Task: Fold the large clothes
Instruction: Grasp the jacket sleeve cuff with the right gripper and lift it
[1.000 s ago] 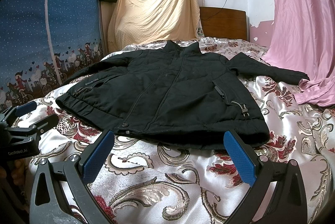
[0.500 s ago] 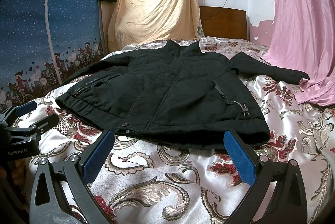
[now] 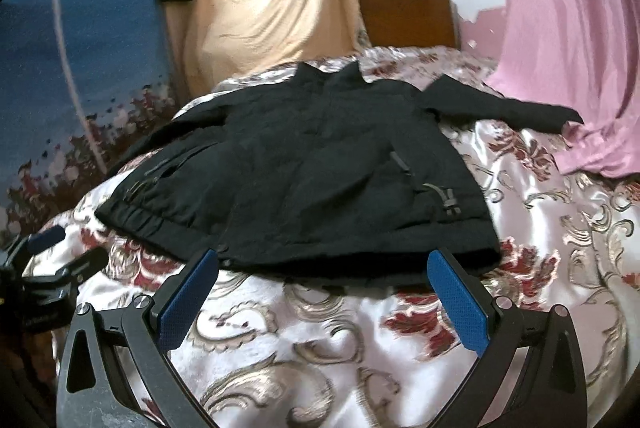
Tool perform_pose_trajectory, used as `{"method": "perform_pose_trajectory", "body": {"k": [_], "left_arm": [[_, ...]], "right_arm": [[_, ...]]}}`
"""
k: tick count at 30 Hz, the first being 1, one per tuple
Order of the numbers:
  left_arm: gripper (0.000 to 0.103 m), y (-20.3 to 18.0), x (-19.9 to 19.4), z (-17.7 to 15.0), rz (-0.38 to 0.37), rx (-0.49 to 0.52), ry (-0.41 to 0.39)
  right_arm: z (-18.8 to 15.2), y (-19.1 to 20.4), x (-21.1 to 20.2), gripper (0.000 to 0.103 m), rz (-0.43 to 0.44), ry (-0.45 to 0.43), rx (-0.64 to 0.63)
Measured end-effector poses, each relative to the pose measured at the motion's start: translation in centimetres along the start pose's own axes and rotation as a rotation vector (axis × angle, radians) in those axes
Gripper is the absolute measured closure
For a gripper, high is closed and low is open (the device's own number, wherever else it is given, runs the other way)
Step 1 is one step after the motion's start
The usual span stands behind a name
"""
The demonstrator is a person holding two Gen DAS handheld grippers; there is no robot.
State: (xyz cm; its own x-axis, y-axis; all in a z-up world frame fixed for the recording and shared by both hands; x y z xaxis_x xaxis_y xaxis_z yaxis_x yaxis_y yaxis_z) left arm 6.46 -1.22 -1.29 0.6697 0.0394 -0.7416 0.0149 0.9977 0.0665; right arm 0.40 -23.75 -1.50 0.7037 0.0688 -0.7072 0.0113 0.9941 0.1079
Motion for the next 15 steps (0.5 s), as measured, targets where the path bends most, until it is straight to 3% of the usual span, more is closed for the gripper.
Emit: {"method": "perform_pose_trajectory", "body": {"k": [6, 15], "left_arm": [[0.0, -1.9, 0.2, 4.8, 0.067, 0.065, 0.068], [0.0, -6.6, 3.7, 11.8, 0.027, 0.138, 0.108]], "right_arm": [[3.2, -1.9, -0.5, 0.001, -0.036, 0.018, 0.017], [9.4, -6.8, 1.0, 0.001, -0.016, 0.065, 0.013]]}}
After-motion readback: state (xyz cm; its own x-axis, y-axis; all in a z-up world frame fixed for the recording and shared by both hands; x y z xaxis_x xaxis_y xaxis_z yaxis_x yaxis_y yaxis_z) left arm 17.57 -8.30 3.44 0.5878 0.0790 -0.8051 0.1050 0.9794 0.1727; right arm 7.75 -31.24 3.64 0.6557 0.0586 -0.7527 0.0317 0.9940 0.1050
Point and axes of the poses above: each gripper's, at about its wrist camera, not at the fingertips, and x roughly the way its jaws point, y to its left, z to its top, the point moved 5 cm from there along x, roughly the way its jaws point, and after that the axes turned 10 degrees about y, right-handed, at the moved point
